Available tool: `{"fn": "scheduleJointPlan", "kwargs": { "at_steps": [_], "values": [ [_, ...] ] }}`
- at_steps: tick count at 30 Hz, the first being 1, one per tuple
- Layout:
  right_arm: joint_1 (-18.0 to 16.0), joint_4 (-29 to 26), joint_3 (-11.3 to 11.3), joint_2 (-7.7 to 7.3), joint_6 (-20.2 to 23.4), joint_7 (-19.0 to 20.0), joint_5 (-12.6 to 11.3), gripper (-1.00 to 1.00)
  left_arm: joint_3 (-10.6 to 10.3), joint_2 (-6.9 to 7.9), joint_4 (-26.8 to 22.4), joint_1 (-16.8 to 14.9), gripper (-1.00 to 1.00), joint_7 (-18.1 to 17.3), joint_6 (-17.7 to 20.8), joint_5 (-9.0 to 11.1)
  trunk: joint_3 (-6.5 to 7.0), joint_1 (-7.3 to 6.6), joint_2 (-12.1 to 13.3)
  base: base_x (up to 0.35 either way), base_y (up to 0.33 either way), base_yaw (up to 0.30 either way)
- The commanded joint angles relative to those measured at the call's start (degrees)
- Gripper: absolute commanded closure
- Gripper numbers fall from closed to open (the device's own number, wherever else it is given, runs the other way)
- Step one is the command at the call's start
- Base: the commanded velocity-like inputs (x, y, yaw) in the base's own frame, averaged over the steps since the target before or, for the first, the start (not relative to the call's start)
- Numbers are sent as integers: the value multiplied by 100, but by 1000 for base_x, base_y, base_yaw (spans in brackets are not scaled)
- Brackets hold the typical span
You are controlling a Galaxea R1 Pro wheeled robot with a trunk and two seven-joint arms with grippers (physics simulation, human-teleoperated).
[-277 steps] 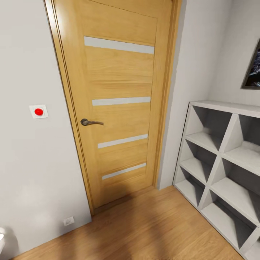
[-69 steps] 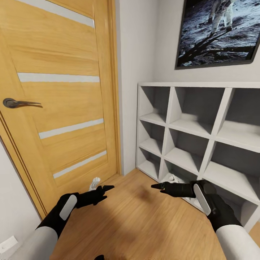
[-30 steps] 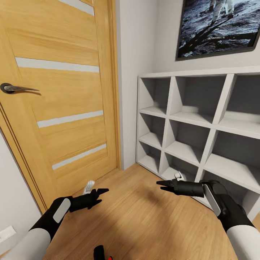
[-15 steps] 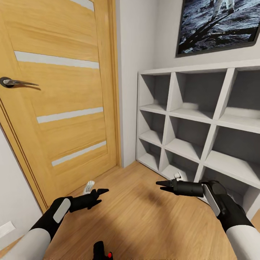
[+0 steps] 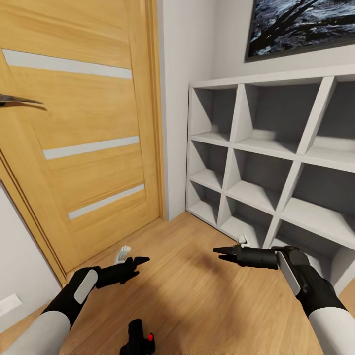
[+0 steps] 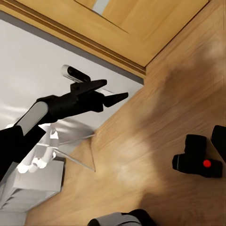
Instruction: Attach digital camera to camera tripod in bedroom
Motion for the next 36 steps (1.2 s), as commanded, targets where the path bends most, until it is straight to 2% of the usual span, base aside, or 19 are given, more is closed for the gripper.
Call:
{"fn": "scheduleJointPlan", "kwargs": {
  "at_steps": [1,4,7,10,36],
  "values": [
    [-3,0,-4,1,21,20,11,-100,11,-19,-18,-3,-100,-12,-22,-41,-28,1,-4,0,0,0],
    [-4,0,-4,-1,21,14,13,-100,6,-58,-27,-3,-100,-14,-233,-147,-95,9,-8,0,0,0],
    [-4,0,-5,-2,21,10,14,-100,3,-115,-7,-3,-100,-45,-657,-357,-161,16,-12,0,0,0],
    [-2,0,-5,-2,21,9,15,-100,2,-134,4,-3,-100,-61,-817,-446,-228,24,-16,0,0,0],
    [-3,-17,4,15,21,17,15,-100,1,-147,45,-3,-100,-72,-935,-500,-804,91,-51,0,0,0]
  ]
}}
